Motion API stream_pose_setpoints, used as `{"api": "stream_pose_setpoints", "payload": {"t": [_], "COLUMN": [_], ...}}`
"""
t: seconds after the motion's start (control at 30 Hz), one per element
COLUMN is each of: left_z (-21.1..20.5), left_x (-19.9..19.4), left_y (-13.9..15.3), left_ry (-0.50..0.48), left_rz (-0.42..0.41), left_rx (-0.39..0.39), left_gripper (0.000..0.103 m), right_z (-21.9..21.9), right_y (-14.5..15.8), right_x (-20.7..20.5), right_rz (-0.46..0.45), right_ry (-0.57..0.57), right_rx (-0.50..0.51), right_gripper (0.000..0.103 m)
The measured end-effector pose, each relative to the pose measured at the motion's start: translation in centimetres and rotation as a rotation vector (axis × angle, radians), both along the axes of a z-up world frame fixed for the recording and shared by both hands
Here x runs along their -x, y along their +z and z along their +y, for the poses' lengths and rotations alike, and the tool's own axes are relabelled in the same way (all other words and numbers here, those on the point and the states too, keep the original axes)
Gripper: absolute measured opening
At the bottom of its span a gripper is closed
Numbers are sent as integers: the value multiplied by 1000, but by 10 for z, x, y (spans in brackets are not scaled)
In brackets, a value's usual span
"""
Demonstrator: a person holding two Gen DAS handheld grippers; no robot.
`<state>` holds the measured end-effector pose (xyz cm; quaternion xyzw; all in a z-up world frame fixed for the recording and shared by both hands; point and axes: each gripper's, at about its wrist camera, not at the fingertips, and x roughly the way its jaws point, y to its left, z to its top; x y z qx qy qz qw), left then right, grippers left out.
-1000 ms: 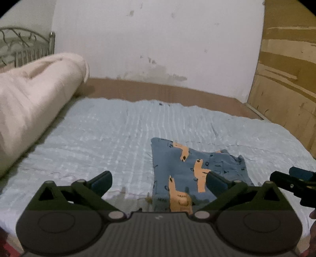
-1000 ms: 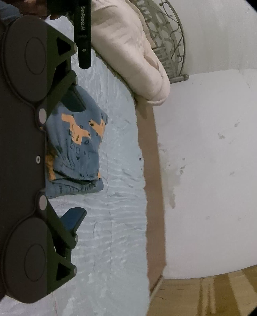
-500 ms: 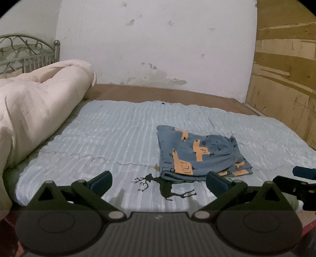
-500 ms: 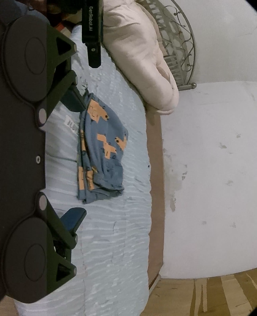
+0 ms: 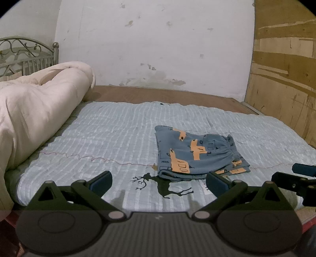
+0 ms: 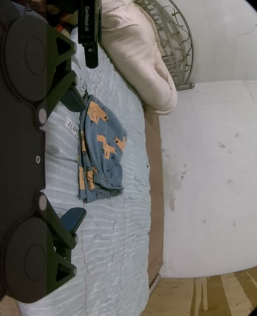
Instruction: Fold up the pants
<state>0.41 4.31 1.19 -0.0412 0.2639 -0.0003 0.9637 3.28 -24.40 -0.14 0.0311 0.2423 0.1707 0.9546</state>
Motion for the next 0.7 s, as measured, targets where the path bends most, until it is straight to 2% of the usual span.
{"api": "stream_pose_setpoints", "payload": {"t": [0.27,0.57,0.7], "left_z": [0,4,4], "left_x": [0,-3,-4], "left_y": [-1,-5,-5], "left_ry": [-5,-15,-5], "left_rz": [6,21,10], "left_rx": [6,81,74], "left_gripper": [103,103,103], "right_z": [0,1,2], "right_y": [0,-4,-8], "right_x": [0,-1,-5], "right_rz": [2,14,29], "right_ry": [0,7,9], "right_rx": [0,8,10], "right_gripper": [102,102,102]}}
